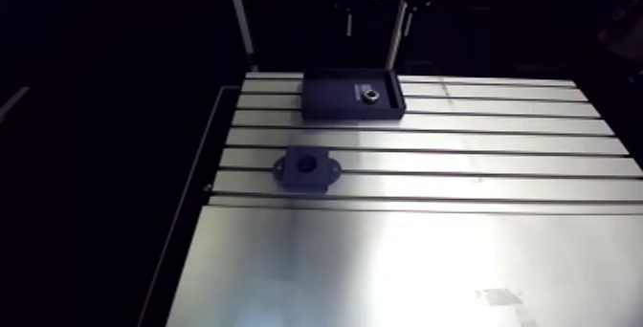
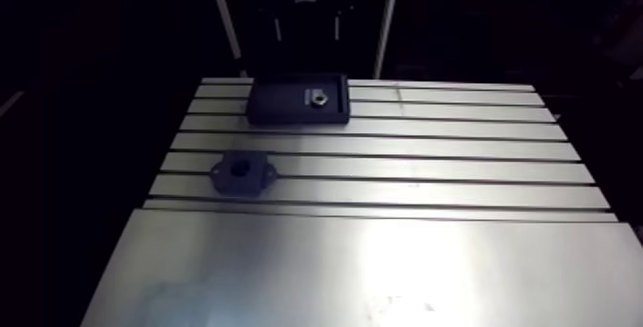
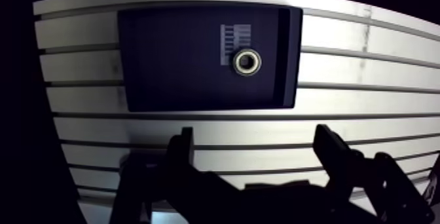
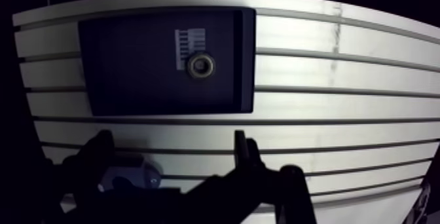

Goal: Pick up the bearing and press it into the housing until flush.

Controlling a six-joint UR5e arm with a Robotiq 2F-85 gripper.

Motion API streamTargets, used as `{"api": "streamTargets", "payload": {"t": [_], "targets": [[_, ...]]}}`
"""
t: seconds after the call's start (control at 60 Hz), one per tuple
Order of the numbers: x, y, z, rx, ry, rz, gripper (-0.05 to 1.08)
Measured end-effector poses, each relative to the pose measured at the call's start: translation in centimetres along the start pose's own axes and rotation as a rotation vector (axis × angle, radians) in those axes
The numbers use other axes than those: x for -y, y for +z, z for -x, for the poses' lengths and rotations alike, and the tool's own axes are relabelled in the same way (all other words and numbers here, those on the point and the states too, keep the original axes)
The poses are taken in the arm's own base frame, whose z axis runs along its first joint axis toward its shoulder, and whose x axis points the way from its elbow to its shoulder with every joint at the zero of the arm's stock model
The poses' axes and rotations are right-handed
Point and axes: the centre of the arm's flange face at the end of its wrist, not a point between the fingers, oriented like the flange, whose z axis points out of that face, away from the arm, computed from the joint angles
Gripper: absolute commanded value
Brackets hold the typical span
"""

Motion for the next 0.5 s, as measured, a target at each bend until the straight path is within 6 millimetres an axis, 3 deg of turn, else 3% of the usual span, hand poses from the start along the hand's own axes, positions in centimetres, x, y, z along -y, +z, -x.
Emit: {"api": "streamTargets", "payload": {"t": [0.5], "targets": [[0.0,3.2,-2.8,-0.011,-0.008,0.000,0.01]]}}
